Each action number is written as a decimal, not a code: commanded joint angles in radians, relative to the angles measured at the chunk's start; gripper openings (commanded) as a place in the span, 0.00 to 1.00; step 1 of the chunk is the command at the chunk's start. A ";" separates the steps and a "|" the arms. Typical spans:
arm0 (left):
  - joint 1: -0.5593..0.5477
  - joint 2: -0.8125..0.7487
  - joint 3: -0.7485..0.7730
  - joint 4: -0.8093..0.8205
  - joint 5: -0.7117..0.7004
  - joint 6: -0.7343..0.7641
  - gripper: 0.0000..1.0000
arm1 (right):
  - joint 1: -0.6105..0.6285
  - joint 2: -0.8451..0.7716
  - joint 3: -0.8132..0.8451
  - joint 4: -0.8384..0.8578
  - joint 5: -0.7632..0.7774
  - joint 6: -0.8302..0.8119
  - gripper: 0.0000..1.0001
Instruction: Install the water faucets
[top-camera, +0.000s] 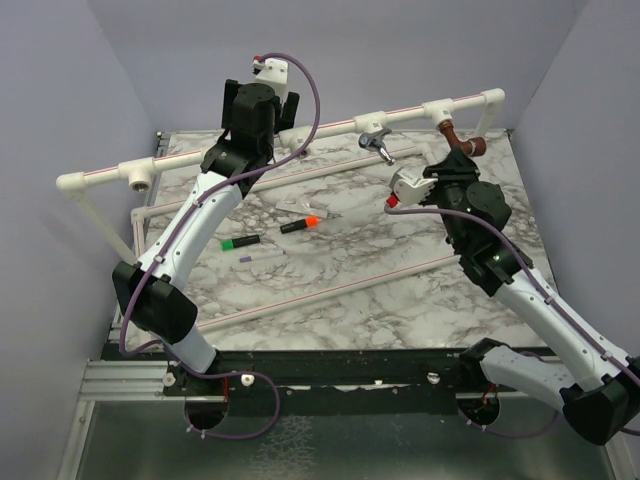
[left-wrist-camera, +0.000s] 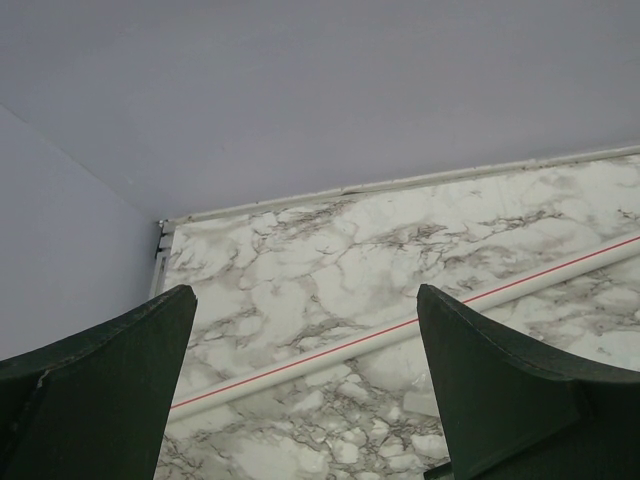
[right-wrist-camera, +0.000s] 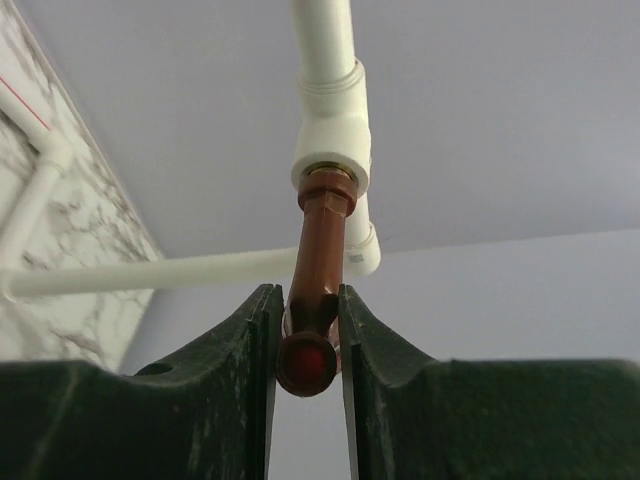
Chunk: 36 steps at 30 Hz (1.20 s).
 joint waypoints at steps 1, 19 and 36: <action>-0.051 0.057 -0.049 -0.093 0.119 -0.066 0.93 | -0.002 -0.010 0.027 0.073 -0.076 0.388 0.00; -0.051 0.061 -0.052 -0.093 0.119 -0.065 0.93 | -0.002 0.040 0.080 0.218 -0.053 1.490 0.01; -0.051 0.061 -0.050 -0.093 0.124 -0.067 0.93 | -0.002 -0.026 0.183 0.087 0.024 1.665 0.28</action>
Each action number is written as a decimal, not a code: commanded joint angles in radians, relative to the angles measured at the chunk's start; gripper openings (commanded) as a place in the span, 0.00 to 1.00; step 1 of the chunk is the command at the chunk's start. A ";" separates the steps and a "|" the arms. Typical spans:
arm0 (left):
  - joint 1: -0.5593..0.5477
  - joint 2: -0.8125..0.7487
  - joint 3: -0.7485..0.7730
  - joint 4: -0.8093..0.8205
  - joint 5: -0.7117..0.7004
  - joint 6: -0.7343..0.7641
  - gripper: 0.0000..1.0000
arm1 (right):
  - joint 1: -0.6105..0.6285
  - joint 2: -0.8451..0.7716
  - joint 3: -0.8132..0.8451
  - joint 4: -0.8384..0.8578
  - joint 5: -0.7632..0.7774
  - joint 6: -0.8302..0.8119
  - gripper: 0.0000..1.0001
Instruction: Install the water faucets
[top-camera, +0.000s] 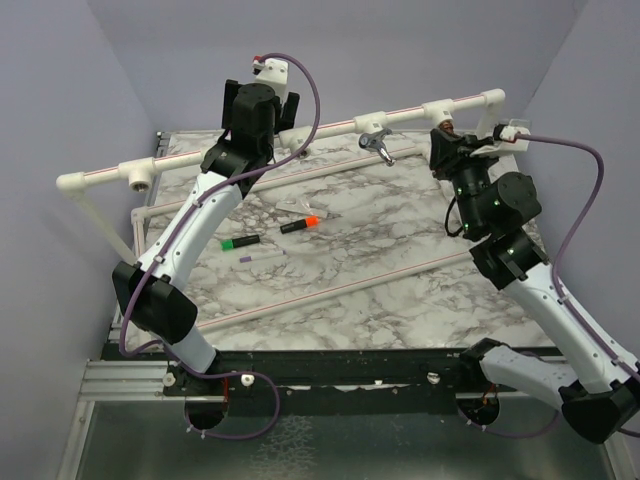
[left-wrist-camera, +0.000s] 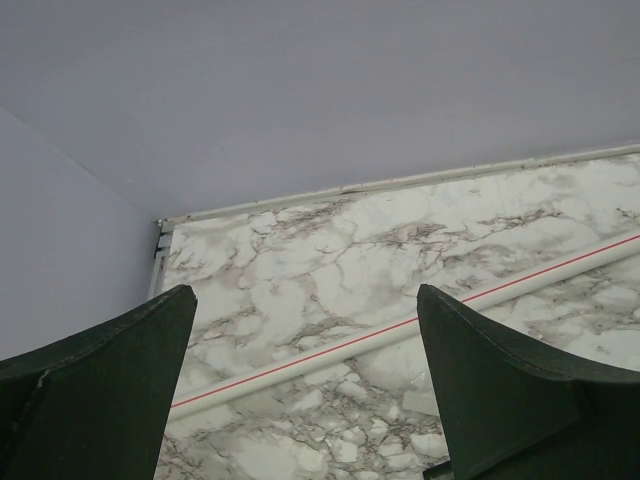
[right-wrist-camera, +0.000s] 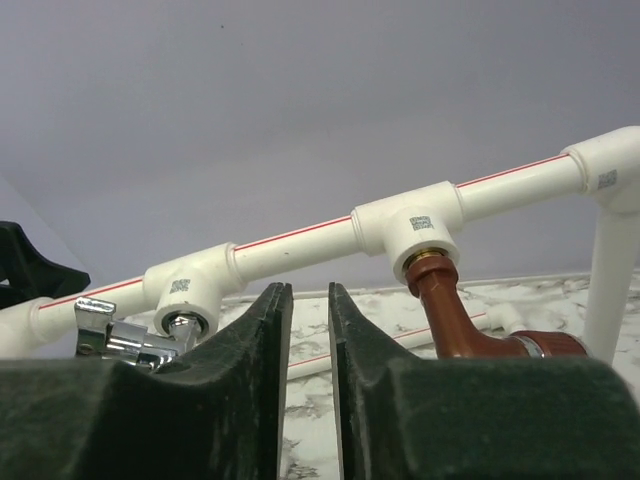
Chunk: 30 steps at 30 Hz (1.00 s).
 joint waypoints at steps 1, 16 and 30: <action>-0.051 0.061 -0.050 -0.089 0.123 -0.066 0.93 | 0.004 -0.055 0.041 -0.067 0.040 -0.034 0.31; -0.051 0.060 -0.050 -0.089 0.124 -0.068 0.93 | 0.004 -0.160 0.050 -0.324 -0.127 -0.633 0.77; -0.051 0.061 -0.053 -0.089 0.132 -0.074 0.93 | 0.003 -0.242 -0.278 0.002 -0.181 -1.161 0.84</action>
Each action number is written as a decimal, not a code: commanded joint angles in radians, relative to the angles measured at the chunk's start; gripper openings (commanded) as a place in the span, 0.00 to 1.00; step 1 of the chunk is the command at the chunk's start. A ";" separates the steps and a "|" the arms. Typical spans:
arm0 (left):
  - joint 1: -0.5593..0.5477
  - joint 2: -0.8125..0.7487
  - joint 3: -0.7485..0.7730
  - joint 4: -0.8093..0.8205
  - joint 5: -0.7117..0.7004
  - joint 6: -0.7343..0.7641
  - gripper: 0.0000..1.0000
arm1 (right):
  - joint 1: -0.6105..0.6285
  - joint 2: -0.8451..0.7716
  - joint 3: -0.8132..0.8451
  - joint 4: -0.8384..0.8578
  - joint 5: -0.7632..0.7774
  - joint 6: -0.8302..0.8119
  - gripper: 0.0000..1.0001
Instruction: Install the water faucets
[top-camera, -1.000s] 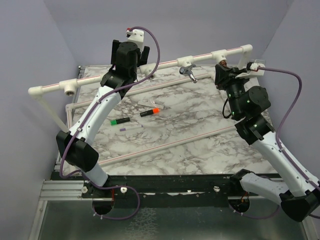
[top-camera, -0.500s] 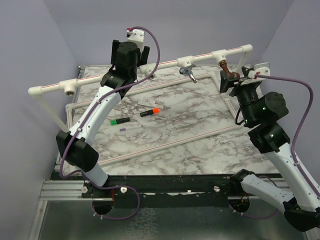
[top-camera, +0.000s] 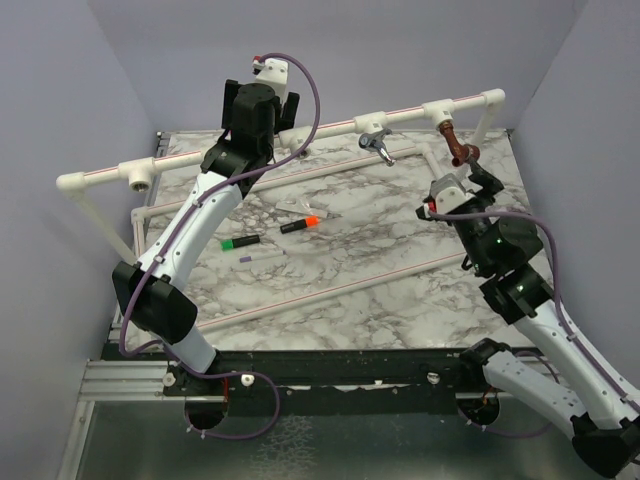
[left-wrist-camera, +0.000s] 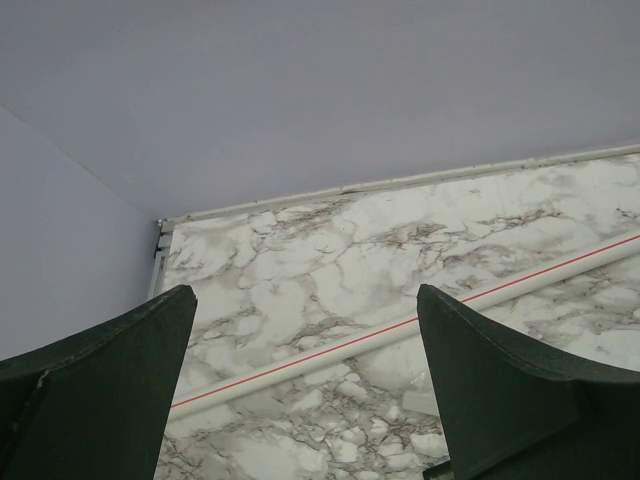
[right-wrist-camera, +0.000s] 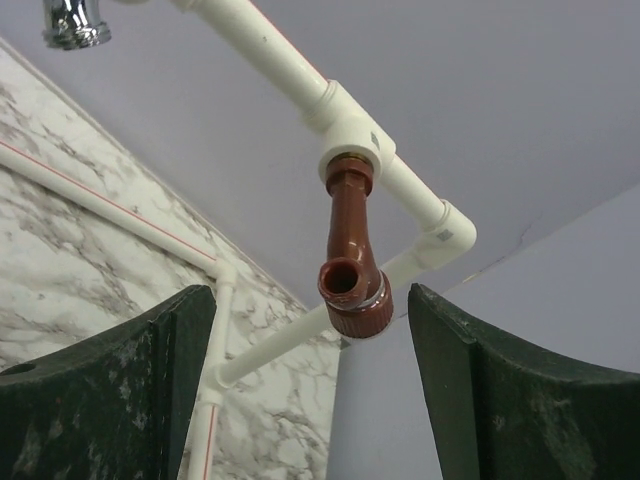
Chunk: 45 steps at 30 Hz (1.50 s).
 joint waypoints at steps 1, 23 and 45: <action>-0.052 0.061 -0.053 -0.088 0.132 -0.074 0.93 | 0.000 0.028 -0.056 0.183 -0.022 -0.169 0.84; -0.054 0.061 -0.055 -0.087 0.136 -0.078 0.93 | -0.261 0.155 -0.042 0.297 -0.295 0.011 0.71; -0.054 0.060 -0.054 -0.088 0.132 -0.072 0.93 | -0.287 0.208 -0.027 0.364 -0.311 0.306 0.01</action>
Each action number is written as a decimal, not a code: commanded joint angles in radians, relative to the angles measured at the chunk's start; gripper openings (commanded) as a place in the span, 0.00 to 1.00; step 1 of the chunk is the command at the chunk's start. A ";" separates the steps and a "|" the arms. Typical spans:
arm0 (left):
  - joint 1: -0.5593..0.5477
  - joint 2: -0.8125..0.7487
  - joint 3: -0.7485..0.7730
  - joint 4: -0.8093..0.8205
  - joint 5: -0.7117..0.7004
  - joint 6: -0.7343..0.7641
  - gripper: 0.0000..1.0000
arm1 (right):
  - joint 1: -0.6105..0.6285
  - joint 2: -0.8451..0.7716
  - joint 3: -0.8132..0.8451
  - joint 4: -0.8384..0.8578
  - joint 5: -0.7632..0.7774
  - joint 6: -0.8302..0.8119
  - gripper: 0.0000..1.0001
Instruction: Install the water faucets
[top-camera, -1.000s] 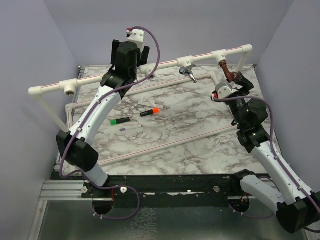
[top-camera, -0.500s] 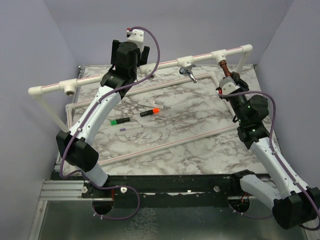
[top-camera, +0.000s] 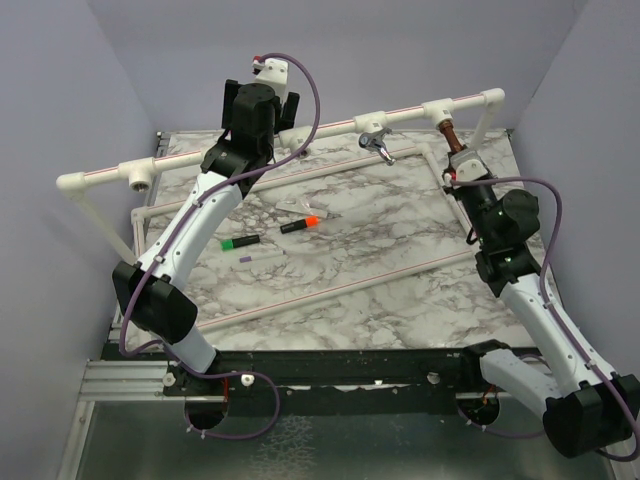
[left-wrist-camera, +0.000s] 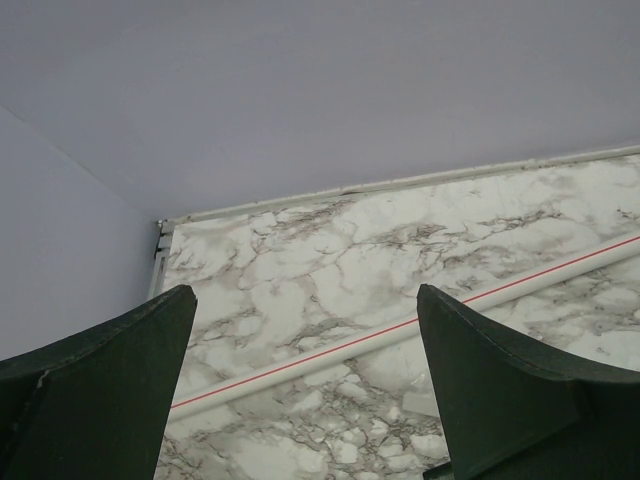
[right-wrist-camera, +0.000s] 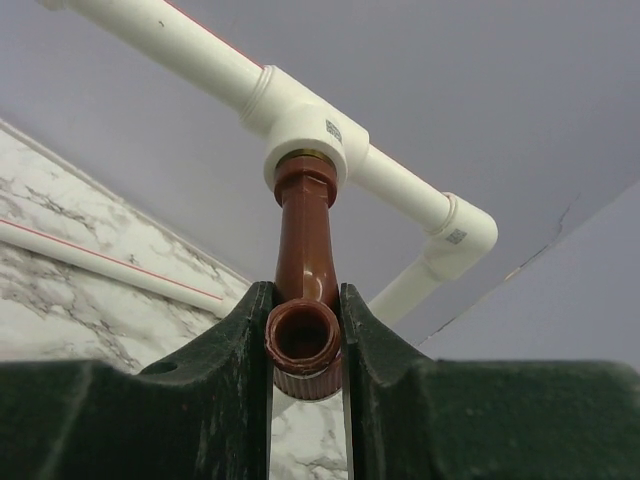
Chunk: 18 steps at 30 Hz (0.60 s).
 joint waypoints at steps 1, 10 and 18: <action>-0.053 0.060 -0.051 -0.091 0.132 -0.072 0.93 | -0.007 0.014 0.029 0.048 -0.040 0.187 0.01; -0.053 0.062 -0.047 -0.095 0.131 -0.070 0.93 | -0.007 0.025 0.058 0.098 0.017 0.671 0.01; -0.053 0.064 -0.047 -0.096 0.135 -0.072 0.93 | -0.006 0.028 0.077 0.125 0.124 1.128 0.01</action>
